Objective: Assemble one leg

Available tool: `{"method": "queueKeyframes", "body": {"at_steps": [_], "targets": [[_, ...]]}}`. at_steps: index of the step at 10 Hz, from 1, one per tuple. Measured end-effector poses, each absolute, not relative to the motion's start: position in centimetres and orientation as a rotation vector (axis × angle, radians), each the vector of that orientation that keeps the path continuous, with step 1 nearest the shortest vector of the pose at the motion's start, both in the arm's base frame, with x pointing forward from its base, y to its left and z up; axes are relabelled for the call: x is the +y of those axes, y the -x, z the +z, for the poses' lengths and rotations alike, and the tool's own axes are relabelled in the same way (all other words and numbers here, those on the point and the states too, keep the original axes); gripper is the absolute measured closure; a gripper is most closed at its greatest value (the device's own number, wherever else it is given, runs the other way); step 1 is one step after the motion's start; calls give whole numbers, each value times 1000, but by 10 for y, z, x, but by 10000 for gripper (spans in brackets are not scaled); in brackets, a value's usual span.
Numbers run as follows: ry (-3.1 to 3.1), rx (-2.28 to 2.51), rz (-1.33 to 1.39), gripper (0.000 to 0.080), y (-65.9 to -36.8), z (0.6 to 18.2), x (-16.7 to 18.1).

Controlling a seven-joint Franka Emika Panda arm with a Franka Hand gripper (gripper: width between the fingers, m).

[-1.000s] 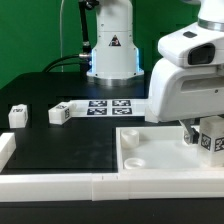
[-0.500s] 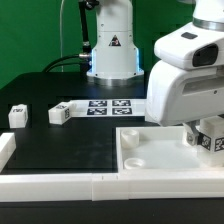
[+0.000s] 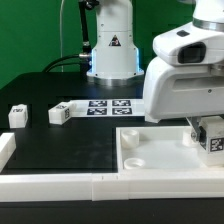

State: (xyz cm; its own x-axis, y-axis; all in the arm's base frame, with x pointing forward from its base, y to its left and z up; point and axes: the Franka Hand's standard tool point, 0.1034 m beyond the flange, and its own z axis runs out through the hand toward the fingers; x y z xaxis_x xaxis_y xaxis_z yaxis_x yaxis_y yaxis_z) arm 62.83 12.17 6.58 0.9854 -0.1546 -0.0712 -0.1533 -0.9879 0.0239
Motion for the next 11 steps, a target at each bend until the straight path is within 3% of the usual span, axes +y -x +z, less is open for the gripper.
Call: {"method": "queueKeyframes", "body": {"at_steps": [6,9,10,11], "targets": [[-2734,-1430,-121,509,-627,66,127],[-2670,-1551,-121,509,-627,65,127],[-2672,-1550,-122,327,-627,65,128],[-2693,-1513,-124,206,-626,65,131]]}}
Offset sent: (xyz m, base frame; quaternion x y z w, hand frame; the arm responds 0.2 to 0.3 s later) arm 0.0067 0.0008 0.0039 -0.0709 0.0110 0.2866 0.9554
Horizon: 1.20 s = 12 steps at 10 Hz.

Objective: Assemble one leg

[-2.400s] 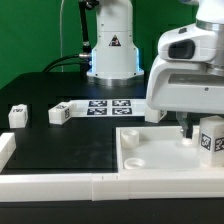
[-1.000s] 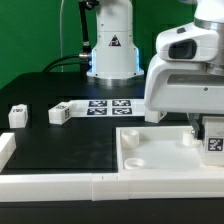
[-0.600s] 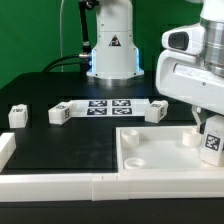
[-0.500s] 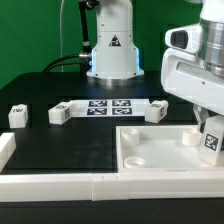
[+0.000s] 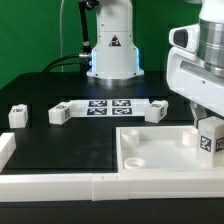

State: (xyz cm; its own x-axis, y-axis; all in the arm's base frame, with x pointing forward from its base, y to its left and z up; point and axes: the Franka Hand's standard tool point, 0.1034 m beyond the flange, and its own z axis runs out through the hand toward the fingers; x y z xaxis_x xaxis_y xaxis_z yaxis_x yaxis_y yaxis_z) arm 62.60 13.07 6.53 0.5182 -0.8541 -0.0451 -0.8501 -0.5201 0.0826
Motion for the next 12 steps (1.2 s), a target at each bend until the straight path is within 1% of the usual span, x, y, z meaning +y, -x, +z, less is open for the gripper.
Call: {"method": "queueKeyframes", "body": {"at_steps": [1,2,4,8,12], "targets": [[-2815,-1288,-127,206,-626,66,133],[-2905,-1093,-131,162,-625,68,134],[-3032,-706,-131,151,-626,69,135],[-3116,44,-123,150,-627,69,132],[-3059,640,-132,150,-629,68,120]]}}
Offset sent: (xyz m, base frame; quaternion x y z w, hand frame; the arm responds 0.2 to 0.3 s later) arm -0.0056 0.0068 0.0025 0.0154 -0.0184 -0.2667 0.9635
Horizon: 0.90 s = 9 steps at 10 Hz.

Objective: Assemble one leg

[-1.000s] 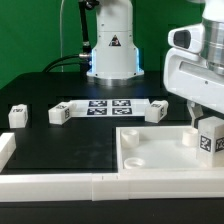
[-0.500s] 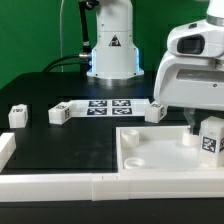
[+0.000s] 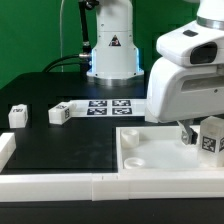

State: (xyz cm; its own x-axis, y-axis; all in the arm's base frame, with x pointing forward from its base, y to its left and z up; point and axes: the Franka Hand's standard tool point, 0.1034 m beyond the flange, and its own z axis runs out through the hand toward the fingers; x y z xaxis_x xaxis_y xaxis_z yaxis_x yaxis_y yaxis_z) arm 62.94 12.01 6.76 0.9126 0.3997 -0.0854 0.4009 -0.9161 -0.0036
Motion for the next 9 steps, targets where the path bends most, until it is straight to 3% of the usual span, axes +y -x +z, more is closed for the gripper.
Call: {"method": "queueKeyframes", "body": {"at_steps": [3,5,8,9], "targets": [[-3022,785,-133,162,-630,68,118],[-3022,785,-133,507,-630,68,118],[-3037,719,-133,508,-630,68,118],[-3077,491,-130,508,-630,67,118]]}}
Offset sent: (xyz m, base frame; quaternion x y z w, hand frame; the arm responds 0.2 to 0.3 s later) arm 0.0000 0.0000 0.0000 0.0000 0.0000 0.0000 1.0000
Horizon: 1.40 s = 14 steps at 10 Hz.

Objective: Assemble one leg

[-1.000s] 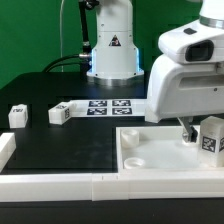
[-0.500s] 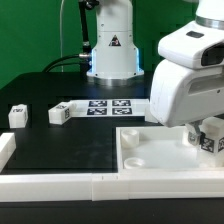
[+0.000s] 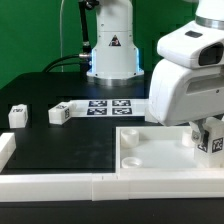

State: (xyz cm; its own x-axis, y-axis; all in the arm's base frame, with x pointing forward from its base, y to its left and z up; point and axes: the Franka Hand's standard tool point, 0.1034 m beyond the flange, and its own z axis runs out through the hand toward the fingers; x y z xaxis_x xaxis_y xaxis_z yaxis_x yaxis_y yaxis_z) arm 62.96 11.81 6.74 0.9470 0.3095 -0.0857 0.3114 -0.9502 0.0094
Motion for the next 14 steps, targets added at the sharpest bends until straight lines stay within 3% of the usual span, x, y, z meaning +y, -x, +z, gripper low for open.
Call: {"method": "queueKeyframes", "body": {"at_steps": [8,10,12,13,14], "targets": [[-2792,-1294,-68,507,-630,69,126],[-2689,-1509,-70,507,-631,69,125],[-2743,-1410,-74,501,-630,69,125],[-2747,-1404,-75,304,-630,69,126],[-2810,-1283,-75,304,-631,69,126]]}}
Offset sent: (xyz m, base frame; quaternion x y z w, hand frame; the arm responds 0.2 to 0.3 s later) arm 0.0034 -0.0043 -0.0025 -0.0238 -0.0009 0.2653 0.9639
